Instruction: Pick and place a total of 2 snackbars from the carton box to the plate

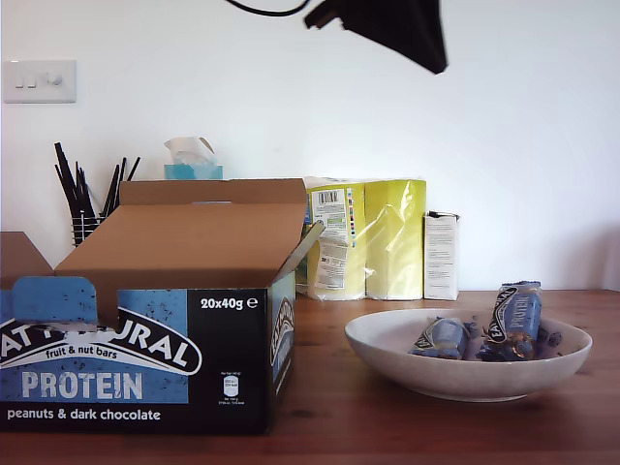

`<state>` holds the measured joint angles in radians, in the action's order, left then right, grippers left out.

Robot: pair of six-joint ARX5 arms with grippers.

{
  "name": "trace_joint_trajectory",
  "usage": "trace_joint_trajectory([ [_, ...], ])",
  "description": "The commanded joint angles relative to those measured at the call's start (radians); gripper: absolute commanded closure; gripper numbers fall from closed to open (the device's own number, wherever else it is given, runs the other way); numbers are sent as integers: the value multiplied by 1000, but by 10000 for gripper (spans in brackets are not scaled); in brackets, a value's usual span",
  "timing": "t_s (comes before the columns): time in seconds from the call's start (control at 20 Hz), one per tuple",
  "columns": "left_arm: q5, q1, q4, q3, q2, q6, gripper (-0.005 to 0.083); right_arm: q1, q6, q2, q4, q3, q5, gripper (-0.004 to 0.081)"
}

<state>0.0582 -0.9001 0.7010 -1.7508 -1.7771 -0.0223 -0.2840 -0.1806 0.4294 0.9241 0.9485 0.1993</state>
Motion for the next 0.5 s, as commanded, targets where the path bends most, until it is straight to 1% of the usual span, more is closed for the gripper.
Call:
trace_joint_trajectory([
  [0.0,-3,14,-37,109,53,5,797,-3,22,-2,-31,-58,-1,783],
  [0.05,-3,24,-79,181,103,5,797,-3,52,-2,-61,-84,-1,783],
  [0.25,-2,97,-259,474,312,5,797,0,114,-2,-211,-185,-8,783],
  [0.4,3,191,-363,661,457,5,797,21,131,-2,-299,-249,-82,783],
  [0.45,13,230,-383,710,500,5,797,39,130,-2,-319,-266,-87,783],
])
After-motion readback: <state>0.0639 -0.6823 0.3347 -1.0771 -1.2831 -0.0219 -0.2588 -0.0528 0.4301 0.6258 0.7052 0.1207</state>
